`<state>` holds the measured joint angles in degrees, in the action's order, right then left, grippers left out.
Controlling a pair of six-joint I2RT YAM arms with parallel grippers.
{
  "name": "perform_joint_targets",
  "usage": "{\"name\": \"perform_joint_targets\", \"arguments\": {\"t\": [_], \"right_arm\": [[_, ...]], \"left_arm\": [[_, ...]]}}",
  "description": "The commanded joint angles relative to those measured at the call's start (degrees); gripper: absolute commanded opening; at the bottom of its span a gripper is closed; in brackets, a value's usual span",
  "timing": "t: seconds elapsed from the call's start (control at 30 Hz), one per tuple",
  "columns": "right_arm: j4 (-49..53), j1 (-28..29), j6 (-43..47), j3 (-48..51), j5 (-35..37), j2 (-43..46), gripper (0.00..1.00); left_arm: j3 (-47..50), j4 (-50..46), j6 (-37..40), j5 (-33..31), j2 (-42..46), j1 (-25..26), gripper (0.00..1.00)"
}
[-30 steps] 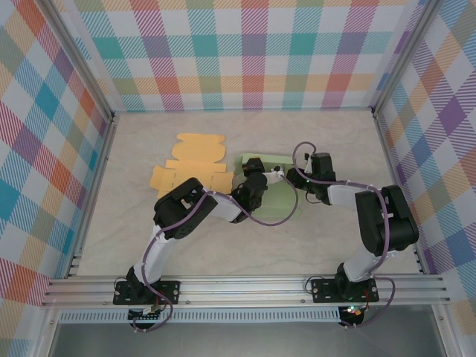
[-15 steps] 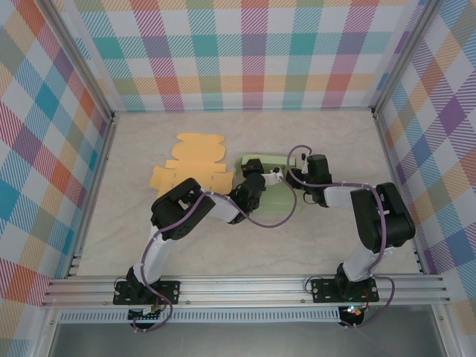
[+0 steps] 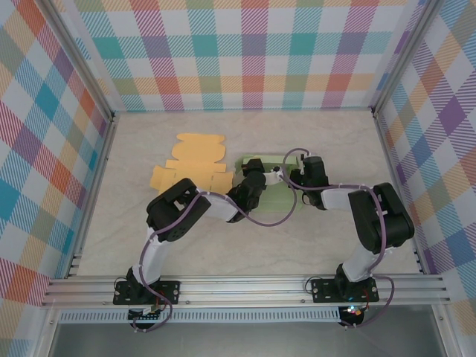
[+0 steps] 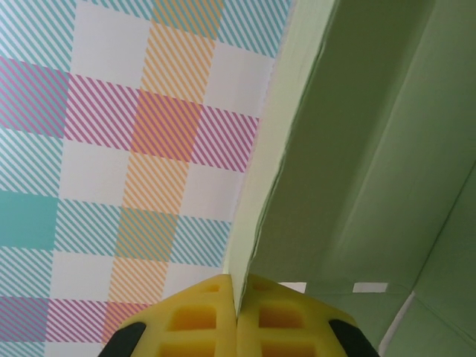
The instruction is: Fold the paper box
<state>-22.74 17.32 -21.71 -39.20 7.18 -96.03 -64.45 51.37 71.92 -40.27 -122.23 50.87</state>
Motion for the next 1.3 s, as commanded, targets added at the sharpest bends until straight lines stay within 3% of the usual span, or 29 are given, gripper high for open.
{"name": "perform_joint_targets", "arguments": {"t": [0.0, 0.2, 0.5, 0.6, 0.8, 1.03, 1.27], "right_arm": [[-0.79, -0.63, -0.02, -0.24, 4.7, 2.67, 0.21], [1.96, -0.64, 2.25, -3.42, 6.78, 1.78, 0.33], [2.2, -0.67, 5.75, -7.19, 4.38, -1.7, 0.35], [2.59, -0.75, 6.57, -7.39, 4.95, -1.23, 0.39], [5.96, -0.66, 4.45, -5.66, 3.97, 2.78, 0.37], [16.91, -0.62, -4.46, -0.01, -1.63, 14.24, 0.39], [23.26, -0.7, -4.31, 4.07, -1.47, 20.75, 0.42]], "left_arm": [[2.02, -3.98, -3.64, 3.58, 3.23, 0.33, 0.0], [2.7, -5.29, -3.85, 5.85, 3.01, 0.34, 0.0], [2.52, -8.92, -4.61, 7.58, 3.56, 0.3, 0.0], [2.15, -9.47, -4.51, 7.5, 3.26, 0.27, 0.0], [-0.3, -12.63, -5.71, 5.27, 2.92, -0.05, 0.0], [-5.16, -26.62, -8.15, 5.11, 4.19, -0.49, 0.0], [-10.08, -44.45, -9.35, 7.43, 5.8, -0.59, 0.0]]}}
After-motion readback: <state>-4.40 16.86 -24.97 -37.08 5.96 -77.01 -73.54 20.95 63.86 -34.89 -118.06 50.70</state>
